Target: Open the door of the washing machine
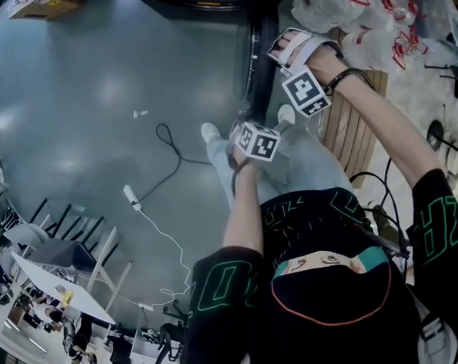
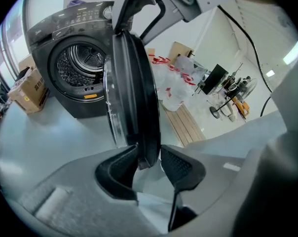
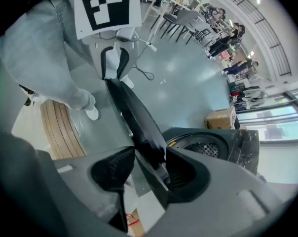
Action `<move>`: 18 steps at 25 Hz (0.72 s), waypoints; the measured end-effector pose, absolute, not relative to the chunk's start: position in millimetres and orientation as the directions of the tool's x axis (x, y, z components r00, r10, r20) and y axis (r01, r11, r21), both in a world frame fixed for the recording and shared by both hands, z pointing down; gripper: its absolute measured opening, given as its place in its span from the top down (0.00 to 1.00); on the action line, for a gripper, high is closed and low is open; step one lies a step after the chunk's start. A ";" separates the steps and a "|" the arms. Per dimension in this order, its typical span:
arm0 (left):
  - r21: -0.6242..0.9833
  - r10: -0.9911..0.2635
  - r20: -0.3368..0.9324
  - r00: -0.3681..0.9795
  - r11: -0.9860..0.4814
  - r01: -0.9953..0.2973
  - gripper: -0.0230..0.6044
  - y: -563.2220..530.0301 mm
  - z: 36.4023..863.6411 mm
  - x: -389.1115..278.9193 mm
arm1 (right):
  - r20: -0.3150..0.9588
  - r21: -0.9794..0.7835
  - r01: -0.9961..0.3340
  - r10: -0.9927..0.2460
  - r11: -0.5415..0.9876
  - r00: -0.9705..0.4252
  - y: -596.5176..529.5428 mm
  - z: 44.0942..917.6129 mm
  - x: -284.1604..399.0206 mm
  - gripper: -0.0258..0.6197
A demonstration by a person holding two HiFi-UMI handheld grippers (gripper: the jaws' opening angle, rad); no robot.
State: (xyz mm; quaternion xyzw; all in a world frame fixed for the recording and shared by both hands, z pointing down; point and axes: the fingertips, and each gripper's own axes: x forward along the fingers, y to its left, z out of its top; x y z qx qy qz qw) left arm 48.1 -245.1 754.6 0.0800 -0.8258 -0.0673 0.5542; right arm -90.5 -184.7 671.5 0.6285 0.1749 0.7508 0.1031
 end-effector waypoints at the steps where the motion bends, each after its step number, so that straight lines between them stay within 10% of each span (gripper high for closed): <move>1: 0.199 -0.210 0.898 -0.387 0.978 -0.068 0.71 -235.9 745.7 50.0 | 0.912 0.385 0.103 0.360 -0.917 -0.197 -182.9 669.7 -90.4 0.65; 8: 0.137 -0.155 0.804 -0.574 0.988 -0.074 0.76 -126.5 665.0 51.7 | 0.925 0.366 0.648 0.336 -0.668 -0.177 -167.3 637.7 -74.7 0.62; 18: 0.051 0.013 0.515 -0.857 0.998 0.045 0.91 24.0 504.2 22.2 | 0.593 0.111 0.971 0.770 0.212 -0.235 -56.4 484.7 -42.4 0.70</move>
